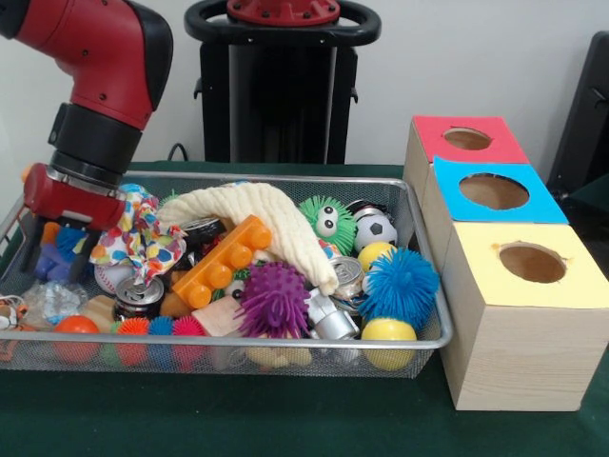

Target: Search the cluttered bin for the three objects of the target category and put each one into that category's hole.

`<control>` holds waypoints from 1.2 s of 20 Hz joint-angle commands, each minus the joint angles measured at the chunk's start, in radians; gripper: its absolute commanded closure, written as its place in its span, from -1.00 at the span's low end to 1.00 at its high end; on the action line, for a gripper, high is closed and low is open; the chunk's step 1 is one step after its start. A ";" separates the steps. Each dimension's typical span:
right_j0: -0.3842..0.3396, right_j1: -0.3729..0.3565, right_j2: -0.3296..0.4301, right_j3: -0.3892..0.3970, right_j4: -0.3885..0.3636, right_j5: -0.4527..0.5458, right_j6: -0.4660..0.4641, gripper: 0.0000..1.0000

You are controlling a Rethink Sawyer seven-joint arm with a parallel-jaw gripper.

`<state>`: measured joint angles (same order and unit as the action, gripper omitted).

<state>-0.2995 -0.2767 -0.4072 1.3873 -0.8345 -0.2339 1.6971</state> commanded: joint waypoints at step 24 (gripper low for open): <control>-0.139 0.009 0.352 -0.095 -0.143 0.372 -0.163 -1.00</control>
<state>-0.3715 -0.2841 -0.2777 1.3217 -0.9383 -0.0150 1.6973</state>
